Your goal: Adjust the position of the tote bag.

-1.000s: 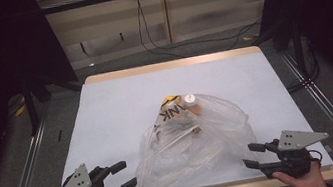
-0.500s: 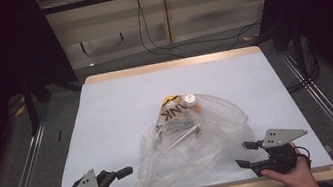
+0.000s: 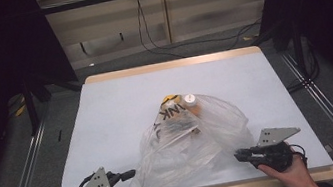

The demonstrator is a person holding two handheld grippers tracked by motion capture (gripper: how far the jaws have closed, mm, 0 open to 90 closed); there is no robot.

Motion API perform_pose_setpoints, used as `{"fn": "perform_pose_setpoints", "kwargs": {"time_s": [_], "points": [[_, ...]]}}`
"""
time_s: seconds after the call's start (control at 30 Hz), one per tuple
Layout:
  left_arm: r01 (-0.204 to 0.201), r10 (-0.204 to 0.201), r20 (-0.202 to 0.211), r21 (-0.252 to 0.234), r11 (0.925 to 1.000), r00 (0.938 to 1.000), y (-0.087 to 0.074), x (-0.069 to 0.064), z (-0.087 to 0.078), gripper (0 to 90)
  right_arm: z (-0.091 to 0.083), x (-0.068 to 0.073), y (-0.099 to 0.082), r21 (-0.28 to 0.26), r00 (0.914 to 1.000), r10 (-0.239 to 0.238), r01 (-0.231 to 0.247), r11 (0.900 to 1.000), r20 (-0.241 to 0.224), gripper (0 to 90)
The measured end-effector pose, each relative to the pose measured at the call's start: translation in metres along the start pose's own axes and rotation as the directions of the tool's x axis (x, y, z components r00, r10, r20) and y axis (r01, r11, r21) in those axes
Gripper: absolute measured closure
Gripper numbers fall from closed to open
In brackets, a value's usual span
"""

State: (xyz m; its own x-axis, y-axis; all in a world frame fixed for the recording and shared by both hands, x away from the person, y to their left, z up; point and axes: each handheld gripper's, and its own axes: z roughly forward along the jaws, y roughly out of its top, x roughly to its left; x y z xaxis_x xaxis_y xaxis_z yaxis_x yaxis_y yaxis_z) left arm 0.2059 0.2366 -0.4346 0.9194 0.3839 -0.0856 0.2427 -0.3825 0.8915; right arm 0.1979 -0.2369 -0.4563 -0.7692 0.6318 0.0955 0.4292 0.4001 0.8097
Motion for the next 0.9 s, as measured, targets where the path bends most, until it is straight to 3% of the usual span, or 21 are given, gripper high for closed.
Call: {"fn": "perform_pose_setpoints", "kwargs": {"time_s": [0.1, 0.17, 0.27, 0.33, 0.53, 0.9], "points": [[0.016, -0.016, -0.004, -0.025, 0.9996, 0.9999, -0.001, 0.002, -0.003, 53.0, -0.001, 0.001, 0.000, -0.009, 0.9997, -0.001, 0.001, 1.0000, -0.025, 89.9], [0.008, -0.008, 0.003, -0.029, 0.9995, 1.0000, -0.001, 0.003, -0.005, 64.8, -0.003, 0.001, 0.001, -0.020, 0.9997, -0.004, 0.003, 0.9998, -0.025, 90.0], [0.008, -0.007, 0.012, -0.051, 0.9986, 0.9999, 0.000, 0.005, -0.012, 70.3, -0.005, 0.001, 0.001, -0.028, 0.9992, 0.001, -0.002, 0.9996, -0.041, 90.0], [0.017, -0.016, 0.014, -0.080, 0.9967, 0.9998, 0.001, 0.005, -0.016, 82.4, -0.010, 0.002, 0.002, -0.060, 0.9988, 0.005, -0.008, 0.9982, -0.049, 90.0], [0.018, -0.014, 0.032, -0.122, 0.9923, 0.9994, 0.006, 0.004, -0.022, 86.9, -0.021, 0.002, 0.007, -0.139, 0.9979, 0.005, -0.014, 0.9902, -0.065, 90.0], [0.046, -0.039, 0.047, -0.152, 0.9873, 0.9981, 0.011, 0.003, -0.022, 87.5, -0.029, -0.001, 0.015, -0.192, 0.9970, 0.013, -0.027, 0.9810, -0.076, 90.0]]}}
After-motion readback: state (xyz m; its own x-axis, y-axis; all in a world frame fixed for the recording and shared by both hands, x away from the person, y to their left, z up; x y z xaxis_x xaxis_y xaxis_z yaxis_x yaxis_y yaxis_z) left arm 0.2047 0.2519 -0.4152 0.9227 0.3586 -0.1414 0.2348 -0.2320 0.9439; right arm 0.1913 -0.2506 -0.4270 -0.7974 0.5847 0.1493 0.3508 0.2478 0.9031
